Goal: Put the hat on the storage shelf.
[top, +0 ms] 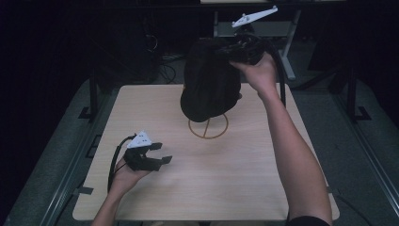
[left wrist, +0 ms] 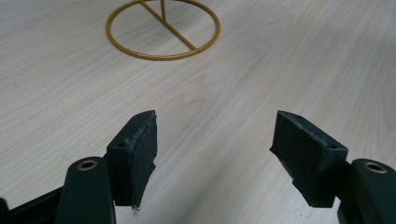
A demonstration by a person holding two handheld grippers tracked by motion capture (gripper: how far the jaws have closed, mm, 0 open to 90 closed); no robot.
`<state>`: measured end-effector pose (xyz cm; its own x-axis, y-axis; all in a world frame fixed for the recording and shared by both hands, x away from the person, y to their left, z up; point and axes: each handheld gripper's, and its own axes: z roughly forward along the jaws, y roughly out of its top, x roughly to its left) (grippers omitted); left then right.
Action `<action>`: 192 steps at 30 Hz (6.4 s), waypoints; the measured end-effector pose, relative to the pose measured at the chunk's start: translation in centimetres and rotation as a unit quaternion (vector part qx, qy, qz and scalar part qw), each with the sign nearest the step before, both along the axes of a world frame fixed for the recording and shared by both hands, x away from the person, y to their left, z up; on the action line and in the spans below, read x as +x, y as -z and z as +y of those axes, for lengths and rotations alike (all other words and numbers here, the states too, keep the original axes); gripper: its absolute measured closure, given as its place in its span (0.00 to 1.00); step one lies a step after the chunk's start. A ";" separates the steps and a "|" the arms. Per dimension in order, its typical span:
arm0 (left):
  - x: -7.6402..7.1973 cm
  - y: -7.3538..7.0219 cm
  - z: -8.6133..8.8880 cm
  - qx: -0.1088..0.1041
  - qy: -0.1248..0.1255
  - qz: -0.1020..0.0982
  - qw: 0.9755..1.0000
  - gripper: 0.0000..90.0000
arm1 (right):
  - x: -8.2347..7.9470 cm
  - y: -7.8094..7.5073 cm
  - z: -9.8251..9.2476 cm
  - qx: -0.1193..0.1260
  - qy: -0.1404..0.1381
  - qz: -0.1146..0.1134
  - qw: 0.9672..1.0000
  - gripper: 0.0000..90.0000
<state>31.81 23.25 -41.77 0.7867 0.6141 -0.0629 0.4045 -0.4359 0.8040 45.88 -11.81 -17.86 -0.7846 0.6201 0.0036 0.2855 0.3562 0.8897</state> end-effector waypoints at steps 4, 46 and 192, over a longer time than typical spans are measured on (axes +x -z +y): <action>0.1 -0.2 0.3 -0.007 -0.005 -0.006 1.000 0.34 | 1.1 0.6 1.0 -0.010 0.000 0.004 1.000 0.96; 0.3 0.8 0.7 -0.026 0.003 0.028 0.999 0.33 | 6.5 5.3 4.8 -0.045 0.039 0.083 0.995 0.53; 0.3 1.4 2.2 -0.021 -0.041 0.028 0.999 0.26 | -7.5 18.3 -15.7 0.073 0.081 0.185 0.977 0.23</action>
